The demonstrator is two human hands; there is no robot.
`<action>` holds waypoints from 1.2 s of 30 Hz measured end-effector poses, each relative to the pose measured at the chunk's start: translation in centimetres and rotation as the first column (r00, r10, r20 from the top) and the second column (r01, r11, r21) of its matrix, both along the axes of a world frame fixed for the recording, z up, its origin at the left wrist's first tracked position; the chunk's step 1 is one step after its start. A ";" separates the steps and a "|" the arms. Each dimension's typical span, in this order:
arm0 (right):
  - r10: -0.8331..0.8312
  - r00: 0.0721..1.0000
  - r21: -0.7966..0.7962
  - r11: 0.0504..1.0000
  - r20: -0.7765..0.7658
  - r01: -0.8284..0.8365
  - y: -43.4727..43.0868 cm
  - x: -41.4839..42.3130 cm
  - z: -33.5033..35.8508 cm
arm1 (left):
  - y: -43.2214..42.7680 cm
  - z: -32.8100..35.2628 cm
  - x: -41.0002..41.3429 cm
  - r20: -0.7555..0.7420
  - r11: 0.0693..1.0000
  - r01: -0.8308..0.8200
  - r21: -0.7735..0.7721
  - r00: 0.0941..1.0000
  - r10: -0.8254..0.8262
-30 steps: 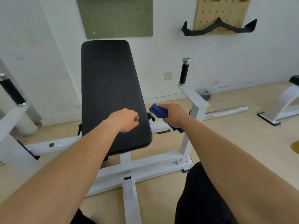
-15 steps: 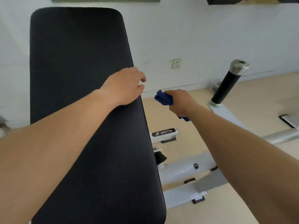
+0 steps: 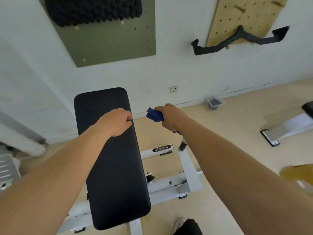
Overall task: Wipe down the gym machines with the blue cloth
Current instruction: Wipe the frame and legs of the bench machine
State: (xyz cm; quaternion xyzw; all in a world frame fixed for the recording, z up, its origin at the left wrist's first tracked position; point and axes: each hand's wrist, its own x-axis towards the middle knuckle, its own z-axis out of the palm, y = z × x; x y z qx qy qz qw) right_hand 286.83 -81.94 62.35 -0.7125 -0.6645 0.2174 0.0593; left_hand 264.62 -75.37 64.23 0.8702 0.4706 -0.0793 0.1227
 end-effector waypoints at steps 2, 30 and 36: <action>0.011 1.000 0.001 1.000 -0.002 -0.011 -0.8 1.1 4.8 | -1.7 3.9 1.2 0.057 0.999 -0.039 -0.022 0.998 0.040; -0.034 0.991 -0.035 0.999 0.128 0.039 4.7 7.3 12.6 | 2.1 6.9 5.1 0.072 0.978 -0.155 -0.140 0.983 0.167; 0.001 0.992 -0.041 0.999 0.123 0.004 6.4 7.1 12.6 | 5.0 6.1 4.8 0.062 0.967 -0.176 -0.186 0.980 0.190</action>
